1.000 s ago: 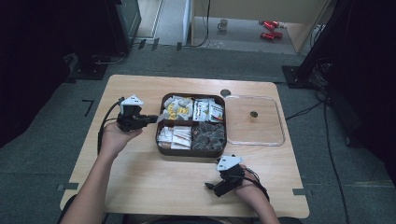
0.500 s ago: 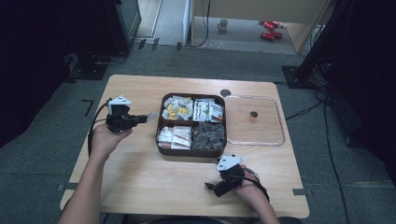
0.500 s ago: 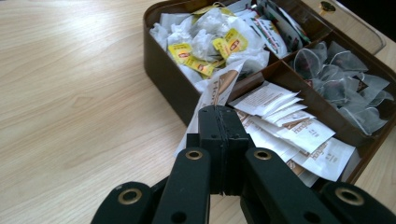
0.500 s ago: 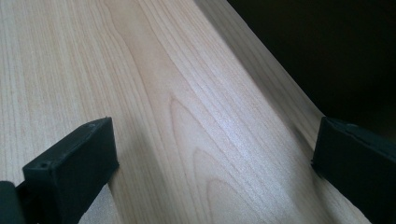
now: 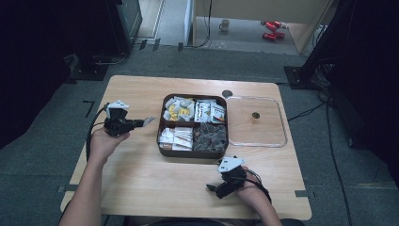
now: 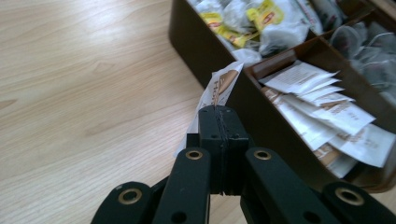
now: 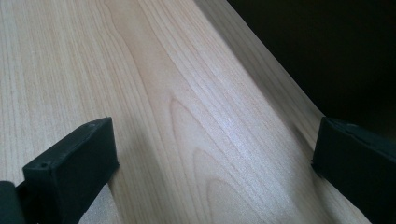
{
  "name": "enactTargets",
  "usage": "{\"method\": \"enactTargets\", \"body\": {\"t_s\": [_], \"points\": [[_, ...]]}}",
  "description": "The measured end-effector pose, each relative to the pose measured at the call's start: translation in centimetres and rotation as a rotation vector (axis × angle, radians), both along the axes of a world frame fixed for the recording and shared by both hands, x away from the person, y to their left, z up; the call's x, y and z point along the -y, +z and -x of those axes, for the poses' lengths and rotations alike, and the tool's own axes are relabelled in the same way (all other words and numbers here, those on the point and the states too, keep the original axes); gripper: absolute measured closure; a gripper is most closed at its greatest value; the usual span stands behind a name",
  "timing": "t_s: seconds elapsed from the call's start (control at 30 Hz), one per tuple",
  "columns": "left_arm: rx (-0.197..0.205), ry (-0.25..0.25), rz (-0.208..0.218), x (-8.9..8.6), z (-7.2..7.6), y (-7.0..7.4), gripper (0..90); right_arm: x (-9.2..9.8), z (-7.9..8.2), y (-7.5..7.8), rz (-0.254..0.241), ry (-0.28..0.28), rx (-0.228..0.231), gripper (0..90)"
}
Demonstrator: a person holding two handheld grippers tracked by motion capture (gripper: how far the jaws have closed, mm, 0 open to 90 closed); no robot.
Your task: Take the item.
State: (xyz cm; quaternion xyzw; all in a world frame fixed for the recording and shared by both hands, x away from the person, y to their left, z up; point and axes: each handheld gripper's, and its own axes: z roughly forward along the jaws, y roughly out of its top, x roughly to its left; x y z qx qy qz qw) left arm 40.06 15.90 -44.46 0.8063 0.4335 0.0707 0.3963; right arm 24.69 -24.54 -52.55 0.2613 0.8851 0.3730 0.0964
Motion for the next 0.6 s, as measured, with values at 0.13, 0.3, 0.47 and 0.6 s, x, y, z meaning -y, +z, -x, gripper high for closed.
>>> {"method": "enactTargets", "body": {"t_s": [0.13,0.3,0.47,0.6], "points": [[-0.02,0.03,-0.009,-0.5,-0.3,-0.9,90.0,0.0,0.0,0.0,0.0,-0.001,0.0,0.0],[-0.041,0.05,-0.06,-0.6,-1.1,-2.5,90.0,0.0,0.0,0.0,-0.001,-0.001,-0.001,0.0],[-0.052,0.023,-0.078,-0.1,-1.4,-3.3,90.0,0.0,0.0,0.0,-0.001,0.0,0.0,0.0],[-0.062,0.01,-0.078,0.2,-1.5,-3.6,90.0,0.0,0.0,0.0,-0.001,0.0,-0.001,0.0]]}}
